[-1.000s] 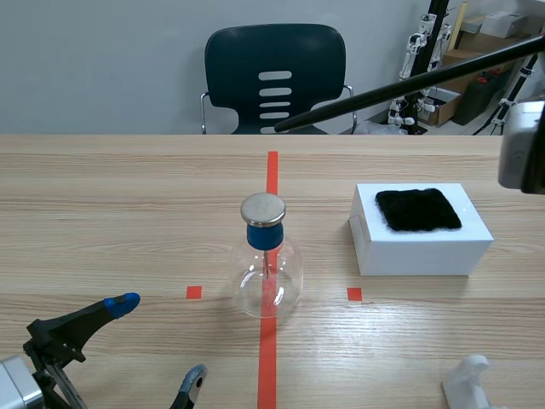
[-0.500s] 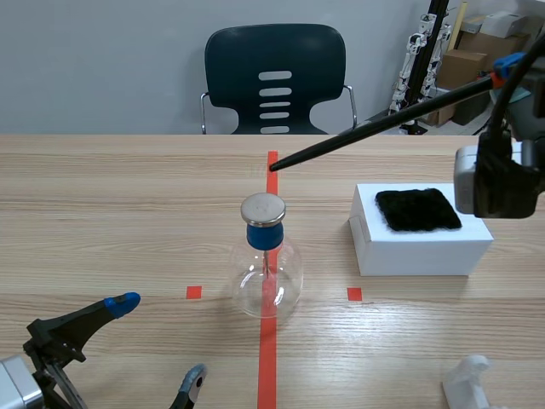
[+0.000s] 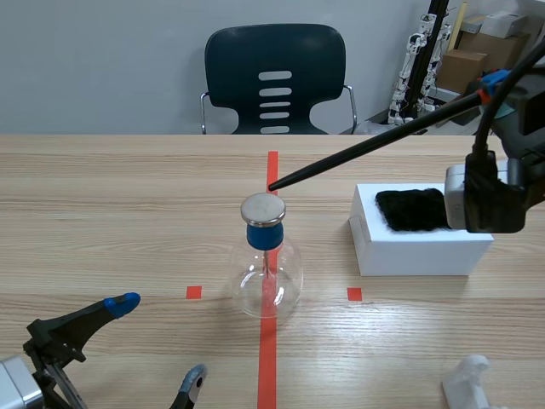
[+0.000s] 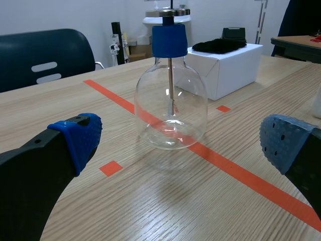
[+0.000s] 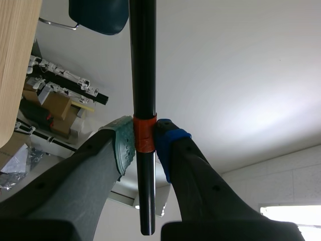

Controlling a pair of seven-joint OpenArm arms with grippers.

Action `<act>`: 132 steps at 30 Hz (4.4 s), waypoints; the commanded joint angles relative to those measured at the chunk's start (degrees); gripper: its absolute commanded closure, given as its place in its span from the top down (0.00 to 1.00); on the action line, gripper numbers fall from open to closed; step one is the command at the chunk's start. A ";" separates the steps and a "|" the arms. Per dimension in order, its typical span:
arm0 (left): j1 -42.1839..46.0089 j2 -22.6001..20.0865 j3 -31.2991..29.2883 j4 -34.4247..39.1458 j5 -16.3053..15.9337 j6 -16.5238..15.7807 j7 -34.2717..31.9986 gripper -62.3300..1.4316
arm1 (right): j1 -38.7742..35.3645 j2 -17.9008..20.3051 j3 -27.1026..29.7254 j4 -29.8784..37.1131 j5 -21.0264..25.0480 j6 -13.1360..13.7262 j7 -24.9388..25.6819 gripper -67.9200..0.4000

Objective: Do the electroscope experiment. move the rod toward and away from the electroscope

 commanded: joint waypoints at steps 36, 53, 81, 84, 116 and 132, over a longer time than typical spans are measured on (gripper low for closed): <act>0.15 -0.02 -0.15 0.81 -0.20 -0.09 -0.79 1.00 | -9.38 -12.20 19.15 11.93 12.72 0.72 3.02 0.03; 0.15 -0.02 -0.15 0.81 -0.17 -0.09 -0.77 1.00 | -16.79 -18.43 29.97 13.88 22.91 0.72 12.98 0.03; 0.15 -0.02 -0.15 0.81 -0.20 -0.09 -0.79 1.00 | -16.76 -18.43 29.97 13.88 20.59 0.72 13.38 0.03; 0.15 -0.02 -0.15 0.81 -0.20 -0.07 -0.79 1.00 | -16.76 -18.43 29.97 13.88 20.59 0.72 13.38 0.03; 0.13 -0.02 -0.15 0.81 -0.20 -0.07 -0.79 1.00 | -16.76 -18.43 29.97 13.88 20.59 0.72 12.72 0.03; 0.13 -0.02 -0.15 0.81 -0.20 -0.07 -0.79 1.00 | -16.76 -18.43 29.97 13.88 20.59 0.72 12.72 0.03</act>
